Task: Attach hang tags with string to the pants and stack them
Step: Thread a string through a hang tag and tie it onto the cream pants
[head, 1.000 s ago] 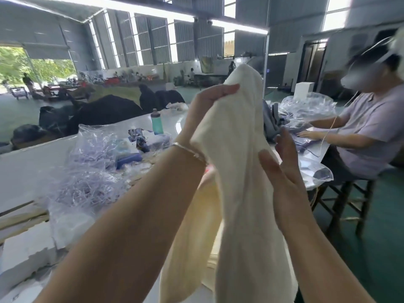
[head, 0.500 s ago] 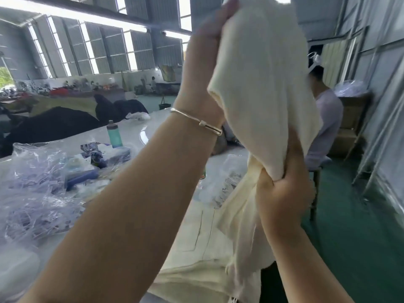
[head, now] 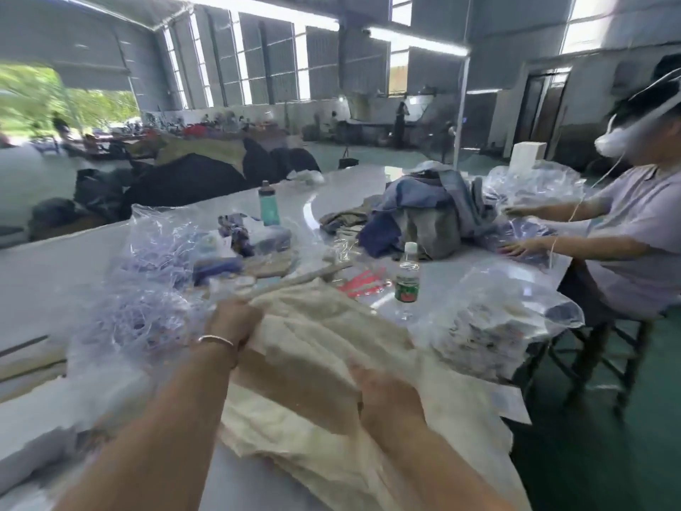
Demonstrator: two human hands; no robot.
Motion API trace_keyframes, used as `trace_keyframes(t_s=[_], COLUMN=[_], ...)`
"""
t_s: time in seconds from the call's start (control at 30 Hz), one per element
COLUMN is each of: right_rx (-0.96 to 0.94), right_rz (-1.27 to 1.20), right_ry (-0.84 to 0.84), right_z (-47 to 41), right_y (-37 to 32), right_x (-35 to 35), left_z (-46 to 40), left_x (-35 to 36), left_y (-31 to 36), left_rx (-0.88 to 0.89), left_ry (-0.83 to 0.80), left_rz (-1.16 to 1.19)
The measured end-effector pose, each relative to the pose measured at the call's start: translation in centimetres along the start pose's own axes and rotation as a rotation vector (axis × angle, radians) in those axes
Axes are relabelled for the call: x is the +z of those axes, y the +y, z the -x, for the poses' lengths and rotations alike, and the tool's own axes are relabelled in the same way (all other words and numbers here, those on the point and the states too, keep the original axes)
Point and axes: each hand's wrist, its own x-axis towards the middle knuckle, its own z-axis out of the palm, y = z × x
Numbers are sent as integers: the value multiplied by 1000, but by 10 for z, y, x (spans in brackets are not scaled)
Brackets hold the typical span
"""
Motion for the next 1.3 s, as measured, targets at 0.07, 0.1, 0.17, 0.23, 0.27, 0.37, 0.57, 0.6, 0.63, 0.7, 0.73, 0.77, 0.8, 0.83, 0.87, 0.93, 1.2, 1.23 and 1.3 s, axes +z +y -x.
trace_keyframes(t_s=[0.07,0.1,0.17,0.23,0.27,0.37,0.57,0.6,0.63,0.7,0.73,0.77,0.8,0.83,0.87,0.93,1.2,1.23,1.3], right_rx=[20,35,60,92,104,27,-120,-152,-189,-291,-356,-419,-486,-553,-610,-706,-1077,-1095,-1110], right_rz=[0,28,11,-12,-9,33,200,161,92,-121,-219,-285,-327,-357,-400,-503,-668,-684,-709], right_ry=[-380,-397,-299,-142,-64,-116,-449,-435,-419,-411,-417,-427,-422,-410,-393,-407,-476,-488,-520], right_z=[-4,-1,-12,-29,-36,-44,-38,-38,-37,-29,-22,-14,-3,8,21,51,201,216,241], right_y=[0,-4,-6,-4,-3,-10,-56,-72,-91,-139,-167,-196,-226,-258,-290,-355,-606,-635,-690], right_x=[36,46,58,56,55,55,71,72,71,72,72,71,70,69,67,63,51,52,56], left_z=[5,13,33,47,48,51,78,87,98,126,143,161,182,205,230,285,456,468,487], left_x=[27,42,65,75,77,63,16,5,-7,-38,-56,-77,-99,-123,-149,-202,-412,-436,-481], left_y=[-49,-71,-92,-93,-93,-89,-130,-145,-160,-190,-205,-218,-231,-246,-261,-290,-429,-447,-482], left_rx=[-29,6,104,156,173,205,87,46,8,-51,-83,-111,-135,-158,-182,-234,-484,-534,-587], left_ry=[-100,-205,-337,-374,-340,-204,-265,-270,-272,-217,-174,-124,-66,-2,66,204,796,851,942], left_rz=[-361,-426,-394,-334,-295,-260,-300,-295,-289,-241,-197,-151,-111,-76,-43,19,-41,-95,-218])
